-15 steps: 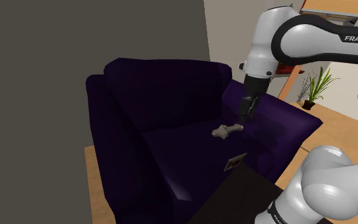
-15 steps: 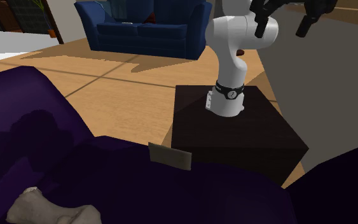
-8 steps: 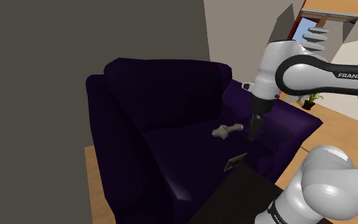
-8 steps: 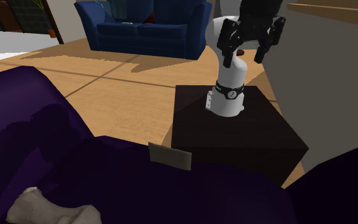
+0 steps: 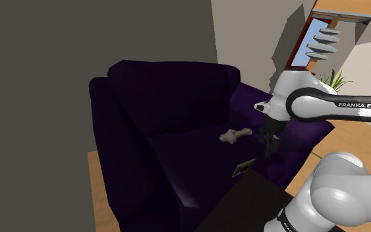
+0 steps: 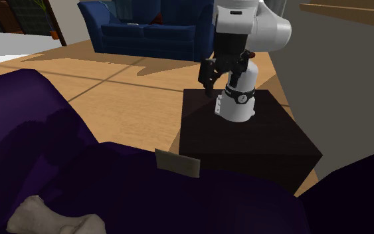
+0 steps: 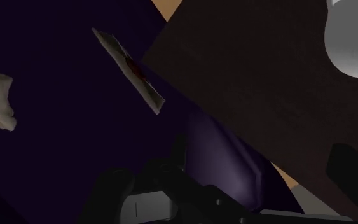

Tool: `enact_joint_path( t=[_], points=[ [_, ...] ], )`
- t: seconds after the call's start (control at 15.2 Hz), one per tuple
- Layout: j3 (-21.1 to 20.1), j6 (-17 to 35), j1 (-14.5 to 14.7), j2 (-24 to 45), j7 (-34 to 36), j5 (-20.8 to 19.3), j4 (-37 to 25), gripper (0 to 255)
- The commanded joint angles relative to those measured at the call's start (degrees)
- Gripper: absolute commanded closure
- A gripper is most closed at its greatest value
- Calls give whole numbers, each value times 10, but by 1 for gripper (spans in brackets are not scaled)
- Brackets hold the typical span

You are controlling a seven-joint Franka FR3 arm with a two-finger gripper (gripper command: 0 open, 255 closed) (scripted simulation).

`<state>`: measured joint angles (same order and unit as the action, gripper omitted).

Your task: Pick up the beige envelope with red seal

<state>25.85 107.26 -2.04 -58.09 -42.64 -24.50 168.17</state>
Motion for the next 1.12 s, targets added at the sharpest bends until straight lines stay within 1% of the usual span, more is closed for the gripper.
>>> enact_joint_path(
  t=[0.0, 0.2, 0.4, 0.46, 0.59, 0.66, 0.73, 0.79, 0.86, 0.92, 0.99, 1.06],
  points=[
    [49, 50, -7, 29, -57, -44, 13, 0],
    [122, 123, -10, 86, -134, -102, 17, 0],
    [201, 207, 7, 165, -209, -148, 7, 0],
    [229, 237, 19, 195, -235, -159, 1, 0],
    [290, 299, 55, 259, -288, -170, -15, 0],
    [324, 331, 80, 293, -317, -169, -25, 0],
    [361, 364, 112, 329, -350, -162, -35, 0],
    [404, 397, 152, 365, -386, -146, -45, 0],
    [457, 432, 205, 403, -430, -120, -56, 0],
    [527, 466, 281, 443, -484, -76, -66, 0],
    [643, 500, 408, 482, -552, -12, -75, 0],
    [840, 521, 609, 491, -592, 13, -90, 0]
  ],
)
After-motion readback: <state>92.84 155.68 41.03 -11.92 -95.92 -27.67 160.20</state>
